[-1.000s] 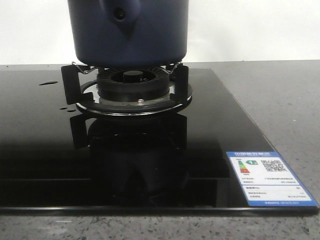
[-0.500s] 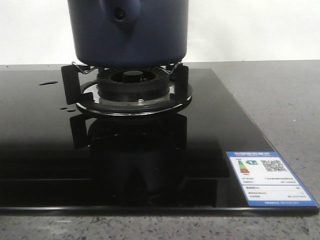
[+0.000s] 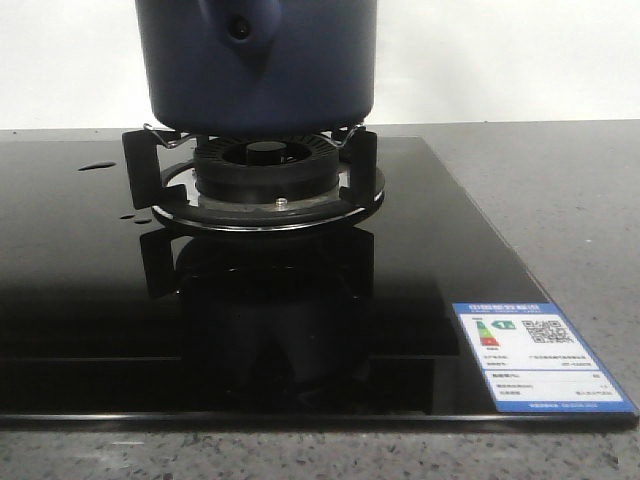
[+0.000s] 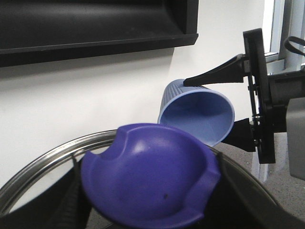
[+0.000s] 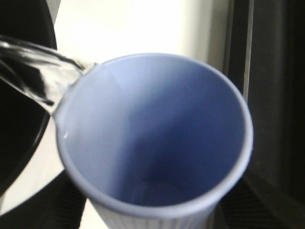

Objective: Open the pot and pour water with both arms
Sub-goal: 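Tilt the cup with the right gripper to pour water into the pot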

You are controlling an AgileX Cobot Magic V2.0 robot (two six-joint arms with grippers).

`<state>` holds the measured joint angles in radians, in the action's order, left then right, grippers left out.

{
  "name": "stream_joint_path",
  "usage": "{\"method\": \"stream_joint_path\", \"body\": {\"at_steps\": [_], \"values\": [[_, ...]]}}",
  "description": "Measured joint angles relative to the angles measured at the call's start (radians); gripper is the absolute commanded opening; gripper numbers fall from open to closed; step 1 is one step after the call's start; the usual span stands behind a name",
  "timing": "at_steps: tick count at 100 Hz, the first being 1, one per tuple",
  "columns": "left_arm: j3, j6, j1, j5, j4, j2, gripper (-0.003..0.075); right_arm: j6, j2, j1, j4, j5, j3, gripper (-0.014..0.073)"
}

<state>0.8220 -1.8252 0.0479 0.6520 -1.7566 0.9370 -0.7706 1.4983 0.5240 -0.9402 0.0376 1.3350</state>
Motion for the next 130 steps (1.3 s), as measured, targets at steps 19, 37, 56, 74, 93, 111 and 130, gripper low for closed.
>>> {"method": "stream_joint_path", "body": {"at_steps": [19, 37, 56, 74, 93, 111, 130], "values": [[0.000, 0.000, 0.000, 0.000, 0.000, 0.000, 0.0190, 0.000, 0.000, 0.000, -0.146, -0.008, 0.000, 0.0204], [0.000, 0.000, 0.002, -0.002, 0.000, 0.000, 0.0190, 0.000, 0.000, 0.000, -0.229, -0.022, 0.000, 0.0204], [0.000, 0.000, 0.023, -0.010, 0.000, 0.000, 0.0190, 0.000, 0.000, 0.000, -0.264, -0.025, 0.000, 0.0204], [0.000, 0.000, 0.027, -0.013, 0.000, 0.000, 0.0190, 0.000, 0.000, 0.000, -0.317, -0.026, 0.000, 0.0204], [0.000, 0.000, 0.031, -0.017, 0.000, 0.000, 0.0190, -0.002, 0.000, 0.000, -0.331, -0.027, 0.000, 0.0204], [0.000, 0.000, 0.047, -0.037, 0.000, 0.000, 0.0190, -0.002, 0.000, 0.000, -0.334, -0.027, 0.000, 0.0204], [0.000, 0.000, 0.050, -0.041, 0.000, 0.000, 0.0190, 0.002, 0.000, 0.000, -0.303, -0.027, 0.000, 0.0204]]}}
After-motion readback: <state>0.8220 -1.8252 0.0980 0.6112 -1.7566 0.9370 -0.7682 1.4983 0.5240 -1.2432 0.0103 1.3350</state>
